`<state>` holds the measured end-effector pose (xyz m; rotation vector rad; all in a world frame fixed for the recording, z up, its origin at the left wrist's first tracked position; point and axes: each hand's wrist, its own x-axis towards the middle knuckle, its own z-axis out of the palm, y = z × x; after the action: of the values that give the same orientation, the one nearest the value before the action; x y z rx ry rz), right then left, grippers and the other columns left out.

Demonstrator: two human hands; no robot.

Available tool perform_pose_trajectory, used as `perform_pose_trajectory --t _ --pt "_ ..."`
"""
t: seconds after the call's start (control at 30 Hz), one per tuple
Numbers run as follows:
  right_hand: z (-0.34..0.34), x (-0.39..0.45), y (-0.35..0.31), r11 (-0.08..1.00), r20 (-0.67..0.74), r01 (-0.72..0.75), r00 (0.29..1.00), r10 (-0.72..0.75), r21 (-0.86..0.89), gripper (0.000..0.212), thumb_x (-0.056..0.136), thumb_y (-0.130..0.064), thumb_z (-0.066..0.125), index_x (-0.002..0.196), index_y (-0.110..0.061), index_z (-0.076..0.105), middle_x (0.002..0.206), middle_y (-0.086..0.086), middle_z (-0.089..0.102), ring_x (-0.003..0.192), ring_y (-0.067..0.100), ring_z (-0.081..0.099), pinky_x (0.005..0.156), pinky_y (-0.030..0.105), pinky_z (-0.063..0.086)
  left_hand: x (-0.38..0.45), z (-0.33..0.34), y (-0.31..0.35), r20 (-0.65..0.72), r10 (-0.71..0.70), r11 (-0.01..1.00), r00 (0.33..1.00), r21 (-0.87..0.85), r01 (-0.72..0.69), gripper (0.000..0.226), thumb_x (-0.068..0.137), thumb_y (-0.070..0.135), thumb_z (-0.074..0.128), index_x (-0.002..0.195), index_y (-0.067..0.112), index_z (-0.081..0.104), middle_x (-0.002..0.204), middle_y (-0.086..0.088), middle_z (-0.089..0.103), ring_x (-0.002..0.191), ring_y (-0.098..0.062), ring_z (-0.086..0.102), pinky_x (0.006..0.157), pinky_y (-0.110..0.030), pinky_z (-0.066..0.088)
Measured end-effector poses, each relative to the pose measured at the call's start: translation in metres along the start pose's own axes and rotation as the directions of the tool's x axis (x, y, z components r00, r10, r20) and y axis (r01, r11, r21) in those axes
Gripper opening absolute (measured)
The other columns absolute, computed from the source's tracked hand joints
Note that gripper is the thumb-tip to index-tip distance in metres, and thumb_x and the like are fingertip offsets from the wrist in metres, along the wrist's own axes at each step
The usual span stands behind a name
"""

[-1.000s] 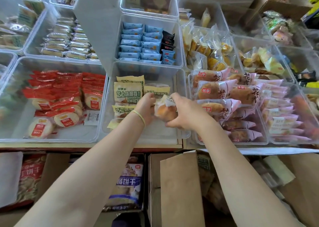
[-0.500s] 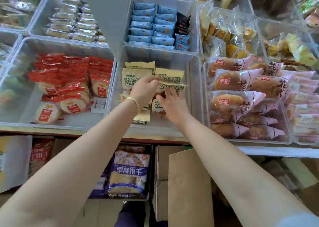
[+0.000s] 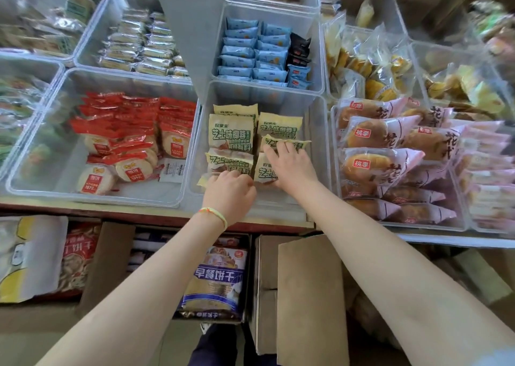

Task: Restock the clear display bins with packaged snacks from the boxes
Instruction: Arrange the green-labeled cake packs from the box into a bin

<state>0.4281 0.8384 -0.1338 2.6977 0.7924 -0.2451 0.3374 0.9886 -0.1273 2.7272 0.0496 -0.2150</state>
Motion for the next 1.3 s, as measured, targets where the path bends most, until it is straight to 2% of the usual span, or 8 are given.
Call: perform_pose_trajectory --t 0.2,0.27,0.4,0.67,0.8,0.9,1.07,1.3 --pt "-0.034 -0.04 0.005 0.962 -0.083 -0.037 0.995 0.061 0.269 0.039 0.094 -0.021 0.062 0.131 -0.013 0.051 0.13 0.011 0.052 0.119 0.027 0.051 0.086 0.038 0.049 -0.012 -0.013 0.012 -0.097 0.039 0.981 0.995 -0.186 -0.056 0.025 0.095 0.024 0.052 0.111 0.015 0.07 0.11 -0.006 0.064 0.107 -0.026 0.053 0.09 -0.035 0.039" --pt "-0.048 -0.069 0.007 0.849 -0.088 -0.085 0.984 0.153 0.521 0.018 0.097 -0.026 0.058 0.106 -0.011 0.062 0.105 0.005 0.06 0.098 0.024 0.058 0.072 0.034 0.046 -0.021 -0.023 0.024 -0.159 0.025 0.963 0.987 -0.261 -0.066 0.02 0.093 0.021 0.054 0.101 0.013 0.07 0.1 -0.004 0.064 0.097 -0.023 0.052 0.08 -0.033 0.039" --pt "-0.074 -0.147 0.021 0.534 0.206 -0.237 0.971 0.117 0.812 0.035 0.1 -0.033 0.054 0.079 -0.008 0.066 0.072 0.003 0.068 0.065 0.017 0.063 0.058 0.027 0.046 -0.048 -0.027 0.059 -0.125 -0.003 0.932 0.992 -0.359 -0.042 0.019 0.092 0.023 0.052 0.086 0.01 0.064 0.077 -0.004 0.064 0.073 -0.025 0.057 0.064 -0.038 0.048" --pt "-0.001 -0.244 0.074 0.564 0.78 -0.585 0.599 -0.183 0.582 0.028 0.104 -0.032 0.048 0.095 -0.012 0.065 0.091 0.008 0.07 0.079 0.025 0.071 0.068 0.032 0.06 -0.107 0.039 0.143 0.272 0.103 0.957 0.957 -0.29 -0.021 0.021 0.092 0.028 0.051 0.093 0.017 0.069 0.092 -0.002 0.069 0.087 -0.022 0.063 0.075 -0.033 0.052" --pt "0.063 -0.252 0.093 0.682 0.766 -0.538 0.641 -0.05 0.496 0.038 0.1 -0.039 0.052 0.13 -0.015 0.053 0.126 0.007 0.055 0.09 0.022 0.061 0.064 0.03 0.055 -0.122 0.077 0.175 0.338 0.028 0.978 0.941 -0.203 0.044 0.014 0.092 0.029 0.053 0.098 0.02 0.061 0.101 -0.004 0.065 0.095 -0.025 0.061 0.077 -0.03 0.049" --pt "0.108 -0.257 0.105 0.715 0.738 -0.542 0.673 0.054 0.442 0.062 0.095 -0.036 0.058 0.146 -0.007 0.04 0.142 0.012 0.049 0.116 0.029 0.056 0.085 0.032 0.052 -0.134 0.105 0.191 0.318 -0.08 0.973 0.945 -0.182 0.143 0.016 0.093 0.027 0.054 0.105 0.016 0.049 0.105 -0.009 0.056 0.092 -0.031 0.06 0.074 -0.034 0.048" --pt "0.164 -0.249 0.113 0.625 0.642 -0.628 0.724 0.251 0.464 0.061 0.095 -0.018 0.056 0.151 -0.009 0.031 0.144 0.017 0.046 0.127 0.034 0.052 0.101 0.038 0.049 -0.139 0.13 0.204 0.154 -0.199 0.943 0.968 -0.241 0.232 0.012 0.094 0.016 0.049 0.104 0.011 0.044 0.098 -0.011 0.053 0.083 -0.035 0.059 0.066 -0.038 0.046" --pt "0.223 -0.21 0.113 0.413 0.681 -0.707 0.692 0.239 0.574 0.073 0.094 -0.036 0.064 0.152 -0.003 0.034 0.148 0.017 0.047 0.13 0.034 0.052 0.101 0.036 0.047 -0.149 0.151 0.206 -0.077 -0.314 0.893 0.946 -0.362 0.267 0.03 0.089 0.018 0.06 0.076 0.02 0.033 0.071 0.004 0.036 0.059 -0.021 0.04 0.053 -0.032 0.031"
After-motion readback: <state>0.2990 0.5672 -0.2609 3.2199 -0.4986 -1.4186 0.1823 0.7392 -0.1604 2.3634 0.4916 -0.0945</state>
